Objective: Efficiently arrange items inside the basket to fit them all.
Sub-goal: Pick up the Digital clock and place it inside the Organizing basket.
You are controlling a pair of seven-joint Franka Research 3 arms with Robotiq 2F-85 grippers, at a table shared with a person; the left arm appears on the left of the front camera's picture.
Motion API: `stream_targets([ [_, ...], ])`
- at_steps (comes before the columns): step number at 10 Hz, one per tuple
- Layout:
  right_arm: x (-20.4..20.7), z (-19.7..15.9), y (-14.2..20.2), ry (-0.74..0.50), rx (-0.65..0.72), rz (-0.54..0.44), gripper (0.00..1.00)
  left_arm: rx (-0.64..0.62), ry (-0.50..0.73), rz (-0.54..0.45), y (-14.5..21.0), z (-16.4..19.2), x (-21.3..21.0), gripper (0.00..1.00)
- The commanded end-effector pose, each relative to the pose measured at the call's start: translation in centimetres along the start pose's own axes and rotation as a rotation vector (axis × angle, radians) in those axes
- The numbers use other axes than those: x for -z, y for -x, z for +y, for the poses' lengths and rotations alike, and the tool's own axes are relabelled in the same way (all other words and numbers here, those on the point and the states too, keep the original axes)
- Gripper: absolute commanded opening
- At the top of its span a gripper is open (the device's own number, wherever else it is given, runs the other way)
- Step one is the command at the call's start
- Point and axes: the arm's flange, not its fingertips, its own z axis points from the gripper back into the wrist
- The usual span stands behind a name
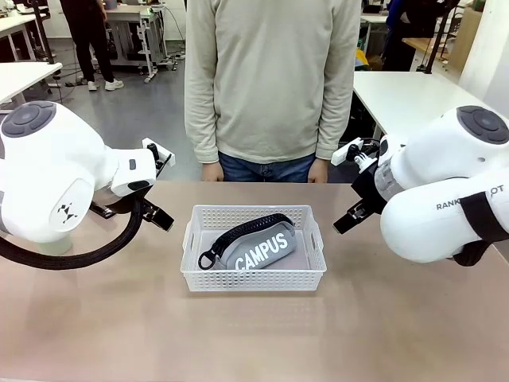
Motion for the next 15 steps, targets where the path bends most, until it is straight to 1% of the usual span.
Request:
stream_targets([
  [1, -0.5, 0.0, -0.2, -0.007, -0.039, 0.013, 1.0, 0.0, 0.0, 0.0, 0.0, 0.0, 0.0, 1.0],
  [2, -1.6, -0.3, -0.3, -0.054, -0.008, 0.003, 1.0, -0.011, 0.083, 0.008, -0.1, -0.1, -1.3, 1.0],
  [3, -3.6, -1.4, -0.2, -0.1, 0.052, 0.065, 1.0, -0.049, 0.156, 0.007, 0.0, 0.5, -3.8, 1.0],
  [4, -6.4, -2.8, -0.1, -0.164, 0.146, 0.076, 1.0, -0.118, 0.239, -0.003, 0.2, 1.3, -6.7, 1.0],
  [5, -10.2, -4.3, 0.2, -0.267, 0.259, 0.014, 1.0, -0.27, 0.265, 0.033, 0.3, 2.1, -10.3, 1.0],
  [6, -13.8, -5.4, 0.6, -0.387, 0.433, -0.033, 1.0, -0.472, 0.276, -0.008, 0.5, 2.8, -13.1, 1.0],
  [7, -17.4, -6.8, 2.0, -0.479, 0.558, -0.097, 1.0, -0.491, 0.378, -0.107, 1.8, 4.3, -16.3, 1.0],
  [8, -20.7, -8.8, 4.3, -0.54, 0.682, -0.163, 1.0, -0.56, 0.482, -0.2, 3.9, 6.6, -19.6, 1.0],
  [9, -23.5, -11.1, 7.7, -0.594, 0.781, -0.256, 1.0, -0.685, 0.52, -0.314, 7.0, 9.1, -22.3, 1.0],
  [10, -25.9, -13.8, 12.2, -0.643, 0.877, -0.353, 1.0, -0.822, 0.557, -0.423, 11.4, 12.1, -24.6, 1.0],
  [11, -27.4, -15.9, 16.7, -0.655, 0.99, -0.449, 1.0, -0.951, 0.596, -0.489, 15.8, 14.6, -25.9, 1.0],
  [12, -28.1, -17.8, 21.0, -0.647, 1.114, -0.516, 1.0, -1.09, 0.599, -0.537, 20.1, 16.7, -26.5, 1.0],
  [13, -28.2, -19.4, 25.1, -0.679, 1.217, -0.587, 1.0, -1.197, 0.622, -0.568, 24.1, 18.5, -26.5, 1.0],
  [14, -27.6, -20.2, 28.7, -0.707, 1.286, -0.649, 1.0, -1.294, 0.652, -0.608, 27.6, 19.5, -25.7, 1.0],
  [15, -26.7, -20.4, 30.8, -0.693, 1.35, -0.667, 1.0, -1.324, 0.698, -0.58, 29.7, 19.7, -24.3, 1.0],
])
